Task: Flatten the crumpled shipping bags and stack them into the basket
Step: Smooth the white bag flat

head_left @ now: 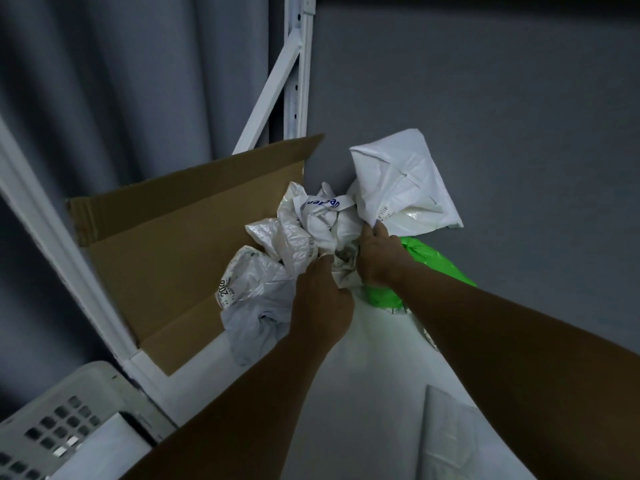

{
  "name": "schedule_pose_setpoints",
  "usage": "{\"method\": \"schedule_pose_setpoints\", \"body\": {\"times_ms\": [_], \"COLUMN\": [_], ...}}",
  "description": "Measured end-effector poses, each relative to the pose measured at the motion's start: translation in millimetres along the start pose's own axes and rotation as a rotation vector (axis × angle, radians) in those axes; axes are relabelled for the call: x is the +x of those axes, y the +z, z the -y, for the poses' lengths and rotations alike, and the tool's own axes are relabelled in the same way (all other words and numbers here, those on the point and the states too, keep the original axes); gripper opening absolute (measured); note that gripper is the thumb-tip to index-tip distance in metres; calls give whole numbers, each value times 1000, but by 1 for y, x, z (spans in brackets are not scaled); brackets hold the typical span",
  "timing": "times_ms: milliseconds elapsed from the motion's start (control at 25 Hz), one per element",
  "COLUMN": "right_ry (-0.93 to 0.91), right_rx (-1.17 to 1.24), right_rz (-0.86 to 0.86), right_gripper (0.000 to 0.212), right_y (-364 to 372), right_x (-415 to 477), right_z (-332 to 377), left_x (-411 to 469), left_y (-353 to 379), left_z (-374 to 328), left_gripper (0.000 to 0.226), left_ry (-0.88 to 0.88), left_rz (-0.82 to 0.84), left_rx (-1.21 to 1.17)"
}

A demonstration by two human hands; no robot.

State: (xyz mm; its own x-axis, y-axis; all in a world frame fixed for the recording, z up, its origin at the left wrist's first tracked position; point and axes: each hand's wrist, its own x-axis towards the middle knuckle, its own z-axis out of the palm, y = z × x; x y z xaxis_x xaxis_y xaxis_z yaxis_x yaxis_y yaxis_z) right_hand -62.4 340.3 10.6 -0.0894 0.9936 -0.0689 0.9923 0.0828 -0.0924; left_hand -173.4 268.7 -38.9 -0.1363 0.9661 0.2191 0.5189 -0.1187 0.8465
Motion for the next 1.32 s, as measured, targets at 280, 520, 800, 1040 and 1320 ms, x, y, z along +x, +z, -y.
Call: {"method": "schedule_pose_setpoints", "body": {"times_ms": [280,520,800,1040,1320], "right_ry": [8,-47,-52,-12,5], "right_rx": [158,231,534,1008,1473], "right_rz": [-113,-127,-391,-385,-346], "right_gripper": [73,75,43,22,19], "right_y": [-51,-86,-84,-47,-17], "right_x": [-60,-156,-275,-317,-319], "right_z": [-8,-29,-43,-55,-81], "left_x": [-34,-76,-131,-171,-168], "left_y": [-22,-36,-33,-25,12], "left_z": [-40,-97,-122,-119,-77], "left_gripper": [56,40,30,42,41], "left_ry": [-68,-242,-434,-528,-667], "left_rz": [32,30,-8,69,86], "left_rx": [-48,-242,-417,-995,-985]}}
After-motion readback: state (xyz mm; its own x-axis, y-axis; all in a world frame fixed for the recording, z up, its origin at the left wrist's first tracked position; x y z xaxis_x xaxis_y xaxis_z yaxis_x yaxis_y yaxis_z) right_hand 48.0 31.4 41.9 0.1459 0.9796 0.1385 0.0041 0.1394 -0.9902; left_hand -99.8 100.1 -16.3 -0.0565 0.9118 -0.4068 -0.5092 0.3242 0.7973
